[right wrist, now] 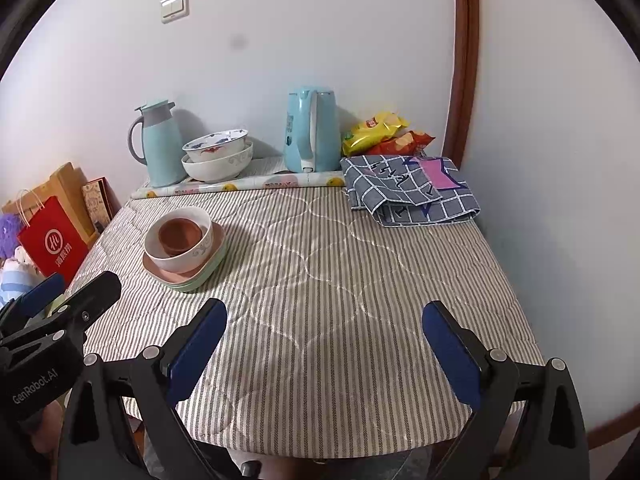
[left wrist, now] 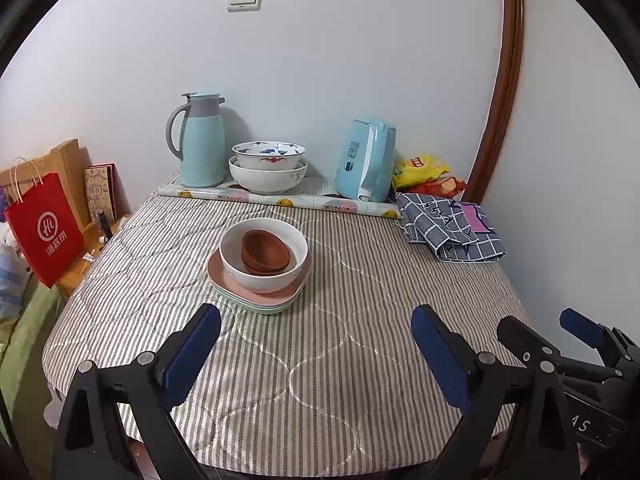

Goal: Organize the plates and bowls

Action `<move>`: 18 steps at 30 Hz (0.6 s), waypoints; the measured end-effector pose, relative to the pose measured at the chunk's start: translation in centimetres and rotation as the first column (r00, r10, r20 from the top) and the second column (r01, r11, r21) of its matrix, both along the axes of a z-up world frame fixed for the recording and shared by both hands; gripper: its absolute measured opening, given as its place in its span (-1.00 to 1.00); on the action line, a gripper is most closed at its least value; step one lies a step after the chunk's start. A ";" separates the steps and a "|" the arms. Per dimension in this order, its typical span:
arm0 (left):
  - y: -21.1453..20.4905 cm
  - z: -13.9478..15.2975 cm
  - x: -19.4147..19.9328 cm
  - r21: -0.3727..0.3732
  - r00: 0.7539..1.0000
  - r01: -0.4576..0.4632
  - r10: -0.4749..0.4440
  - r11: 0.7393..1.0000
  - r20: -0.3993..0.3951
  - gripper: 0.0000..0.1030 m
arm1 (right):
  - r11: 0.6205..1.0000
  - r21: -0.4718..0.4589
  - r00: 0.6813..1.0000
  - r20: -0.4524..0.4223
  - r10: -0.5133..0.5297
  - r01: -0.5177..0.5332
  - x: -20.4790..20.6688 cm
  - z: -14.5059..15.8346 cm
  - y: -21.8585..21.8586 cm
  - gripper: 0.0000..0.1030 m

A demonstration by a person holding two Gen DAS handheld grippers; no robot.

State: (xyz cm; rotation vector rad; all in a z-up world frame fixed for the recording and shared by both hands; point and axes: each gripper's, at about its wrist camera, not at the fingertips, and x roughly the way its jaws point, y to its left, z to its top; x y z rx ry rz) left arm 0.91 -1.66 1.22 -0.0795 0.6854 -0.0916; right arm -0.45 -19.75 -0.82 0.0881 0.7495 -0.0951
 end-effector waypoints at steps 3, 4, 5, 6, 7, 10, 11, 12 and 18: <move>0.0 0.1 0.0 -0.002 1.000 0.000 0.000 1.000 -0.001 0.88 | 1.000 -0.002 1.000 0.002 -0.001 0.001 0.0 0.1 0.1 0.89; 0.0 0.1 0.0 -0.002 1.000 0.000 0.000 1.000 -0.001 0.88 | 1.000 -0.001 1.000 0.003 0.000 0.000 0.0 0.1 0.1 0.89; 0.0 0.1 0.0 -0.001 1.000 0.000 0.000 1.000 0.000 0.88 | 1.000 0.001 1.000 0.003 0.001 -0.001 -0.1 0.1 0.1 0.89; 0.0 0.0 0.0 0.000 1.000 0.001 -0.001 1.000 -0.001 0.88 | 1.000 0.000 1.000 0.003 -0.001 0.001 -0.1 0.1 0.1 0.89; 0.0 0.0 0.0 0.000 1.000 0.001 -0.001 1.000 0.000 0.88 | 1.000 0.000 1.000 0.004 -0.001 0.001 0.0 0.1 0.0 0.89; 0.0 0.0 0.0 0.000 1.000 0.000 0.000 1.000 -0.001 0.88 | 1.000 0.001 1.000 0.004 -0.001 0.001 0.0 0.1 0.0 0.89; 0.0 0.0 0.0 -0.001 1.000 -0.001 0.001 1.000 0.000 0.88 | 1.000 0.001 1.000 0.004 0.000 0.000 0.0 0.1 0.0 0.89; 0.0 0.1 0.0 -0.001 1.000 -0.001 0.001 1.000 0.000 0.88 | 1.000 0.000 1.000 0.004 0.000 0.000 0.0 0.1 0.0 0.89; 0.1 0.2 0.0 0.000 1.000 -0.001 0.001 1.000 -0.001 0.88 | 1.000 0.003 1.000 0.003 -0.007 0.007 0.0 0.1 -0.2 0.89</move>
